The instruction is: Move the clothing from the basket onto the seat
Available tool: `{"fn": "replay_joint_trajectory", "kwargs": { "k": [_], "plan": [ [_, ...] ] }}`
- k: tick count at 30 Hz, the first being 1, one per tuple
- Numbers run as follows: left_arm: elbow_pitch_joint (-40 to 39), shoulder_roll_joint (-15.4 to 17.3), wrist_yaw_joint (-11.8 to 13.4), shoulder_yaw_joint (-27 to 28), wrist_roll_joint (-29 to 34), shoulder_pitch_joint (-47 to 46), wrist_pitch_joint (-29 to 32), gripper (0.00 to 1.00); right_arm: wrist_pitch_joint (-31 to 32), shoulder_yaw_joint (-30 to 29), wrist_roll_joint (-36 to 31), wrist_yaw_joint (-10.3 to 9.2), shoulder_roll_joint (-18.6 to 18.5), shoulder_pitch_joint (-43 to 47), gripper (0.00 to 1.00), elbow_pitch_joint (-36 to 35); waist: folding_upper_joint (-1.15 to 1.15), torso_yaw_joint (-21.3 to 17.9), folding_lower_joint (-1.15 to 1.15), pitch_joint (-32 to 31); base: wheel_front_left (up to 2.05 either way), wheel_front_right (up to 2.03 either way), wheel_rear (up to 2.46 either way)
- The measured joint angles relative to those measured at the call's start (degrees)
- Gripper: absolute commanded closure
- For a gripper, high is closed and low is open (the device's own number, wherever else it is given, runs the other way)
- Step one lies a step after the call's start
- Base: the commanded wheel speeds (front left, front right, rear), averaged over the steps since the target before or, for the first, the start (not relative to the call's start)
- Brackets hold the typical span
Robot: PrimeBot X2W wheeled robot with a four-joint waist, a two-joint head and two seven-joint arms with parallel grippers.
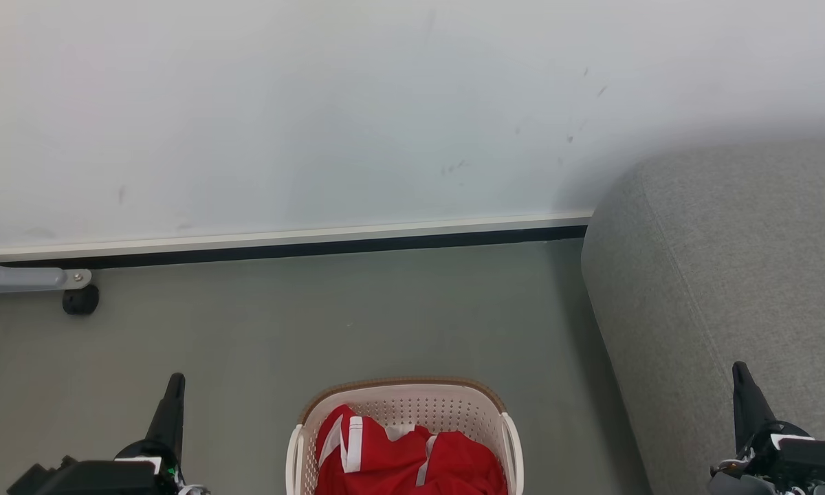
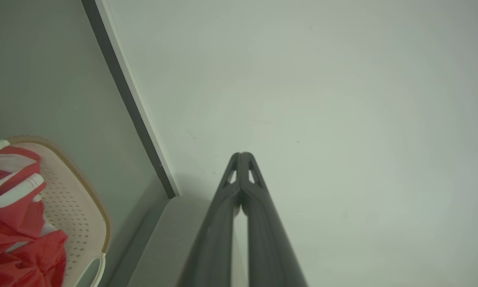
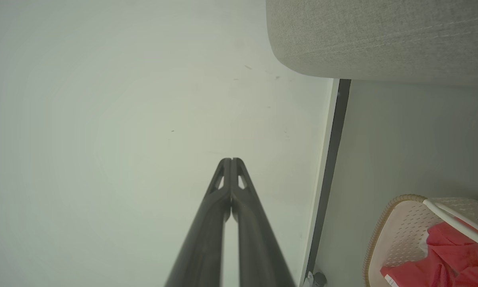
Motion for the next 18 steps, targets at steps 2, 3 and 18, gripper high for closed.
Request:
{"fn": "replay_joint_trajectory", "kwargs": {
  "k": [2,3,18],
  "plan": [
    [0.0,0.0,0.0,0.0,0.0,0.0,0.0,1.0,0.0,0.0,0.0,0.0,0.0,0.0,1.0,0.0,0.0,0.0,0.0,0.0,0.0,0.0,0.0],
    [0.15,-0.03,0.02,-0.02,0.0,0.1,0.0,0.0,0.0,0.01,-0.01,-0.01,0.03,0.03,0.0,0.22,0.0,0.0,0.0,0.0,0.0,0.0,0.0],
    [1.66,-0.52,0.08,-1.11,0.35,1.35,-1.18,0.0,-1.14,0.71,-1.05,-0.19,0.59,0.98,0.0,1.82,0.0,-0.02,0.0,0.05,0.0,0.0,0.0]
  ]
}}
